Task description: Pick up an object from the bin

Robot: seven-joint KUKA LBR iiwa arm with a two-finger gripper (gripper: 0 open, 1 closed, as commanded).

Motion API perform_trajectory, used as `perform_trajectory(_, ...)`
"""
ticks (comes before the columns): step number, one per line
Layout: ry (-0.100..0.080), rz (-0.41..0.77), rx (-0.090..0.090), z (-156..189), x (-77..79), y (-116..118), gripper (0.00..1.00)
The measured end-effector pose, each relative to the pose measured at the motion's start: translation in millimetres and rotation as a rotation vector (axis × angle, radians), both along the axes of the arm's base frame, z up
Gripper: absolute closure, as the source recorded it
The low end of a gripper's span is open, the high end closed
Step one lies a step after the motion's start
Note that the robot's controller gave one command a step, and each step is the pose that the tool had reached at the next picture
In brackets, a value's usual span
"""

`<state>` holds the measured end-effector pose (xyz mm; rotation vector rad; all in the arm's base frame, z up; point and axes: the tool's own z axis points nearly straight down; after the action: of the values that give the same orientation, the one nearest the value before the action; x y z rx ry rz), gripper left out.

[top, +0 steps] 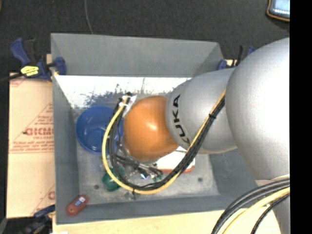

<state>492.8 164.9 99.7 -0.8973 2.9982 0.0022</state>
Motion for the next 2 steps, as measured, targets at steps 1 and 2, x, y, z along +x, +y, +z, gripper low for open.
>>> perform_trajectory(1, -0.014, -0.089, 0.007, -25.8, -12.8, -11.0, 0.00)
perform_trajectory(2, -0.005, -0.097, 0.006, -29.4, -13.6, -11.2, 1.00)
